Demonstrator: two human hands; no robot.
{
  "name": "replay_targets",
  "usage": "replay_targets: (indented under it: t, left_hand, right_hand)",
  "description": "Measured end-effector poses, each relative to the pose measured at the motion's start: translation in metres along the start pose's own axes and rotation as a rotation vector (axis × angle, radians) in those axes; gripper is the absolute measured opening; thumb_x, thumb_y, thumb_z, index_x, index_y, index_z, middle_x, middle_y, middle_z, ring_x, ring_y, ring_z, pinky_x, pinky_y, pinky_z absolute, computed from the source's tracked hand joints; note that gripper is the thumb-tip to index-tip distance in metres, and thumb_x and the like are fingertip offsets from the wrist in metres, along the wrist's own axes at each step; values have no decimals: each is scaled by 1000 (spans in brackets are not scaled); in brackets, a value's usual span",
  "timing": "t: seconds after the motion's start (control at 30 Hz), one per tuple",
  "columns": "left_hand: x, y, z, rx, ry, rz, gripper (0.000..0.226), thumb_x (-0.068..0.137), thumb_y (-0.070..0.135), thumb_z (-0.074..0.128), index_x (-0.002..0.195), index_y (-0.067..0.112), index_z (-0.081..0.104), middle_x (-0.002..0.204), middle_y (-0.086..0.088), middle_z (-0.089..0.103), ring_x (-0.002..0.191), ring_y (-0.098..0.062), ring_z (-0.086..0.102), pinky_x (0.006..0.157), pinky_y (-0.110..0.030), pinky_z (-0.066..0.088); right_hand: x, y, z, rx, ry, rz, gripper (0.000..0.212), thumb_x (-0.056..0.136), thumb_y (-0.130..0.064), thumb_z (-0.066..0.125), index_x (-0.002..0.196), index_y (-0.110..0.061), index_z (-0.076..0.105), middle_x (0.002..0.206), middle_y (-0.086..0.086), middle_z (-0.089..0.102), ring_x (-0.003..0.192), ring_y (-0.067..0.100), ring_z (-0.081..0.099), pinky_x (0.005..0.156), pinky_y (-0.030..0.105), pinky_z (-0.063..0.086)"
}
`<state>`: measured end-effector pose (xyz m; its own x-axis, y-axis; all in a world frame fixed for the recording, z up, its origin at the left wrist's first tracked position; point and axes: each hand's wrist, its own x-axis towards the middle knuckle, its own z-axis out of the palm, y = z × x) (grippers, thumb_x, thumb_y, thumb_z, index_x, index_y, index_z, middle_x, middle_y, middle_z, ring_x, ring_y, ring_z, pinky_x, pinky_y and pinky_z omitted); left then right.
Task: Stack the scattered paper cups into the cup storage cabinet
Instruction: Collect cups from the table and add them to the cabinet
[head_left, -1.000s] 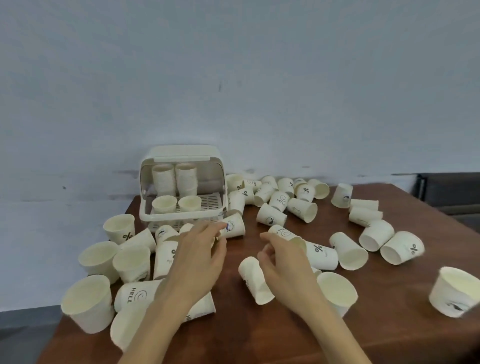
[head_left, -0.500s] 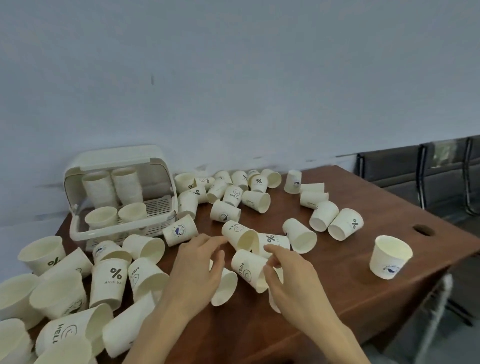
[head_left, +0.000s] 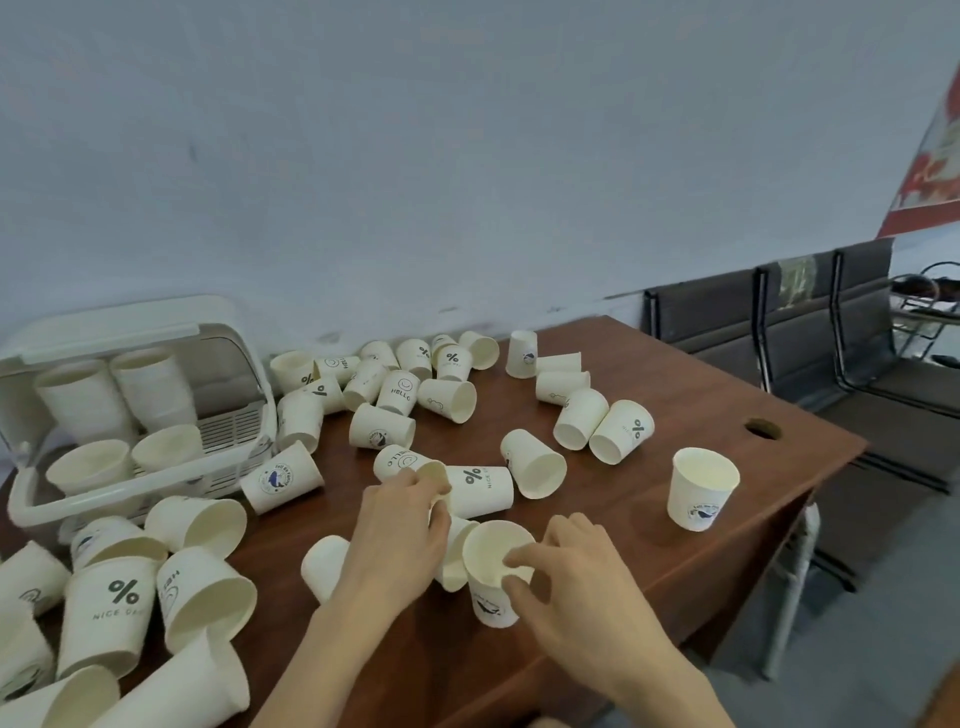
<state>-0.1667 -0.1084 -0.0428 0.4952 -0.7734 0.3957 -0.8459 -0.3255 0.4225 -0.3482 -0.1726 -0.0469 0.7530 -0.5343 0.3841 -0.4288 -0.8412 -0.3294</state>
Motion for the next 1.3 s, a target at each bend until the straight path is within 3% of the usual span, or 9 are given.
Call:
replay_targets:
  t: [0.13, 0.2, 0.27, 0.4, 0.57, 0.83, 1.3]
  left_hand:
    - [-8, -2, 6, -23, -5, 31, 25, 91, 13, 51, 102, 25, 70, 85, 10, 44, 79, -10, 40, 79, -25, 27]
    - [-13, -5, 7, -37, -38, 53, 27, 91, 11, 50, 99, 26, 71, 87, 9, 48, 80, -11, 42, 80, -24, 26]
    - [-16, -7, 5, -40, -94, 81, 28, 92, 13, 48, 99, 29, 70, 91, 10, 49, 85, -12, 43, 79, -22, 25]
    - [-20, -8, -1, 7, -213, 124, 33, 96, 16, 40, 106, 34, 67, 96, 10, 41, 92, -14, 37, 83, -20, 26]
    - [-22, -4, -1, 331, -310, 226, 38, 92, 10, 42, 121, 29, 58, 102, 1, 38, 100, -19, 33, 94, -29, 26]
    - [-19, -3, -1, 678, -342, 321, 31, 87, 6, 48, 117, 10, 52, 118, -10, 47, 113, -29, 40, 101, -39, 25]
    - [-17, -14, -42, 533, -90, 216, 21, 88, 24, 53, 107, 16, 57, 104, -4, 56, 100, -24, 49, 97, -36, 30]
  right_hand:
    - [-1, 4, 8, -119, -105, -52, 27, 86, -40, 55, 109, -32, 67, 81, -10, 40, 81, 13, 34, 75, 26, 31]
    - [2, 6, 15, -217, -83, -50, 13, 74, -31, 69, 87, -33, 71, 71, -11, 40, 71, 12, 36, 64, 23, 35]
    - [3, 7, 20, -266, -81, -7, 20, 57, -22, 81, 67, -33, 67, 61, -11, 41, 61, 11, 39, 52, 21, 37]
    - [3, 7, 25, -329, -78, 44, 31, 47, -19, 85, 57, -32, 58, 58, -11, 41, 57, 10, 42, 48, 19, 29]
    - [5, 6, 25, -358, -22, 68, 35, 43, -16, 86, 56, -29, 57, 55, -8, 43, 54, 12, 43, 47, 20, 25]
    - [7, 4, 25, -399, 87, 54, 36, 46, -17, 87, 56, -28, 54, 53, -6, 44, 53, 12, 43, 46, 21, 24]
    - [17, -24, 22, -398, 129, 39, 36, 53, -15, 86, 59, -24, 52, 53, -8, 45, 52, 12, 40, 45, 22, 26]
